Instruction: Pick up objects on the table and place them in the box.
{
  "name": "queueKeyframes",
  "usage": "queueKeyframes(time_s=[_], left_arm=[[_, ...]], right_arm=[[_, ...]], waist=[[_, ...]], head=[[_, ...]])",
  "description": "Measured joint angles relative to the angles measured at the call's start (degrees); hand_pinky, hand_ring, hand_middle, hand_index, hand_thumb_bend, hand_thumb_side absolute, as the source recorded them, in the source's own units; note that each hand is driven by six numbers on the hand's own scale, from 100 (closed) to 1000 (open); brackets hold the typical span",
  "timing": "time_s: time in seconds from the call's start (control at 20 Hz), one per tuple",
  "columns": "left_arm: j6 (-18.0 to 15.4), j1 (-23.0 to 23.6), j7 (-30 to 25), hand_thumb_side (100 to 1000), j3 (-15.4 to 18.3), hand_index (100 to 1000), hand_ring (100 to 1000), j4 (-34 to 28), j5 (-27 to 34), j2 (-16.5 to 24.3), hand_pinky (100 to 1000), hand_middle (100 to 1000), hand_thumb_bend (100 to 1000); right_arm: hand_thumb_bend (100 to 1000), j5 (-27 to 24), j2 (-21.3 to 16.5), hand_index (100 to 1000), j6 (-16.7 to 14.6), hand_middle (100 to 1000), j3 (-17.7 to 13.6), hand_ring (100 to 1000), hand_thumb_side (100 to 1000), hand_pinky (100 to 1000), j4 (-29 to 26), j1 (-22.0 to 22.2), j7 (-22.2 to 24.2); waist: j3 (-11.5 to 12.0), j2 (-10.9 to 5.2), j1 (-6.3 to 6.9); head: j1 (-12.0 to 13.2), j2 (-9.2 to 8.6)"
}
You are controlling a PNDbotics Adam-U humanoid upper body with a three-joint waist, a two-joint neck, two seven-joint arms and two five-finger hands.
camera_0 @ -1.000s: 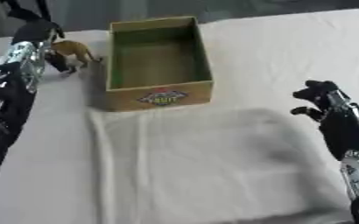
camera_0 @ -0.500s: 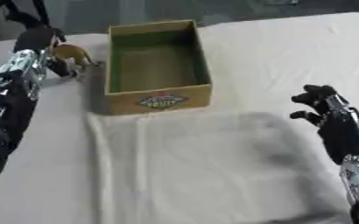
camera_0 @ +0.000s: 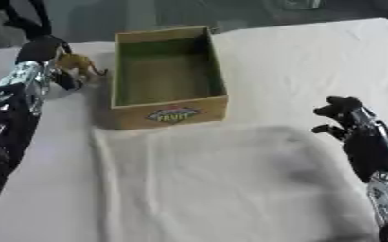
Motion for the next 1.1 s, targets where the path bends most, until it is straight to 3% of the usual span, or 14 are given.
queueKeyframes(time_s=[0.4,0.6,0.65,0.9,0.95,1.1], left_arm=[[1.02,-0.01,-0.54,100,-0.18,602,521,-0.08,-0.91,-0.39,605,488,502],[1.22,0.06,-1.24,100,-0.49,501,439,0.02,-1.21,-0.50,527,410,318],[1.27,0.08,-1.36,100,-0.50,443,384,0.05,-1.22,-0.50,474,353,224],[1.72,0.49,-0.32,100,-0.50,264,225,0.01,-1.27,-0.53,322,176,207],[1.78,0.51,0.10,100,-0.50,199,163,0.01,-1.27,-0.54,267,103,191],[1.79,0.52,0.96,100,-0.50,149,100,0.01,-1.18,-0.68,202,100,151]], right_arm=[[100,0.00,-0.01,755,0.00,607,0.00,780,672,572,0.05,-0.01,0.22],[100,0.00,-0.01,755,0.06,607,-0.01,780,673,572,0.22,-0.01,0.28],[100,0.00,-0.01,755,0.08,607,-0.01,780,674,572,0.29,-0.01,0.31],[100,0.00,-0.01,755,0.09,607,-0.02,780,675,572,0.31,-0.01,0.33],[100,0.00,-0.01,755,0.09,607,-0.02,781,675,572,0.32,-0.01,0.33],[100,0.00,-0.01,755,0.09,607,-0.02,781,676,572,0.32,-0.01,0.35]], waist=[[-0.07,0.25,-0.01],[-0.20,0.31,0.00],[-0.21,0.32,0.00],[-0.21,0.34,-0.01],[-0.21,0.34,-0.02],[-0.15,0.34,-0.11]], head=[[-0.01,-0.02],[-0.01,-0.02],[-0.01,-0.02],[-0.03,-0.02],[-0.04,-0.02],[-0.04,-0.02]])
